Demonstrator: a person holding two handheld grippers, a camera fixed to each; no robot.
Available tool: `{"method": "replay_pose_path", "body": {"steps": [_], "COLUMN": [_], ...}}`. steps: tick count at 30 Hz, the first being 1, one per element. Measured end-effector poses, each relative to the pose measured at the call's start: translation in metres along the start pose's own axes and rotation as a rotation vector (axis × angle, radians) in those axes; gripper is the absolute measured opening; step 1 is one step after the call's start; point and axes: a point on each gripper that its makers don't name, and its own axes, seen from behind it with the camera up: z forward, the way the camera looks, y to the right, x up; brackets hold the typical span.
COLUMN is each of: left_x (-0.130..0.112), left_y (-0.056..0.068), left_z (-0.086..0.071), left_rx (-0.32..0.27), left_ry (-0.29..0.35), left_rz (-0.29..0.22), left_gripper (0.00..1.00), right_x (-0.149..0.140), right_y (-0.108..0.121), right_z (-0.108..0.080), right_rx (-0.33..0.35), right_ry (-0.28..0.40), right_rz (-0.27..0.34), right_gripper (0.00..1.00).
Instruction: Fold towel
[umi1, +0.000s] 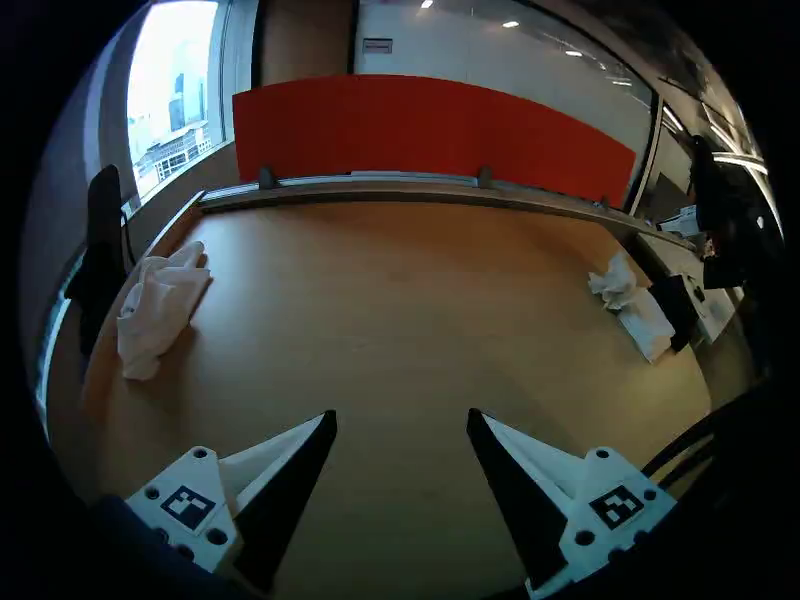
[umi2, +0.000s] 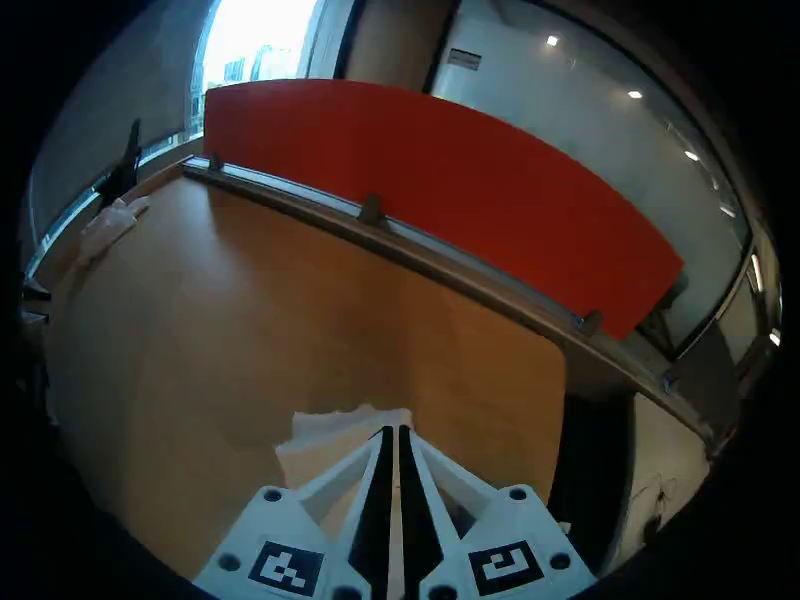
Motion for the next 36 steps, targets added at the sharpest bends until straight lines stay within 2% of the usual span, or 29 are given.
{"method": "replay_pose_path", "body": {"steps": [13, 17, 19, 23, 27, 36], "left_x": [-0.003, -0.006, -0.007, -0.01, -0.012, -0.014], "left_y": [0.005, 0.004, 0.003, 0.0, -0.002, -0.002], "left_z": [0.001, 0.0, -0.001, -0.002, -0.003, -0.001], "left_rx": [0.0, 0.007, 0.014, 0.028, 0.039, 0.052], "left_ry": [-0.009, -0.013, -0.015, -0.021, -0.024, -0.031], "left_rz": [-0.003, -0.007, -0.013, -0.028, -0.04, -0.056], "left_gripper": [0.97, 0.97, 0.97, 0.97, 0.97, 0.97], "right_x": [-0.008, -0.007, -0.007, -0.008, -0.009, -0.005], "right_y": [-0.004, -0.004, -0.004, -0.004, -0.006, -0.01], "right_z": [0.009, 0.016, 0.021, 0.031, 0.041, 0.058], "right_rx": [0.004, 0.007, 0.01, 0.018, 0.027, 0.048], "right_ry": [-0.011, -0.013, -0.016, -0.025, -0.032, -0.039], "right_rz": [-0.006, -0.004, -0.002, -0.004, -0.007, -0.009], "right_gripper": [0.05, 0.27, 0.43, 0.58, 0.63, 0.63]}}
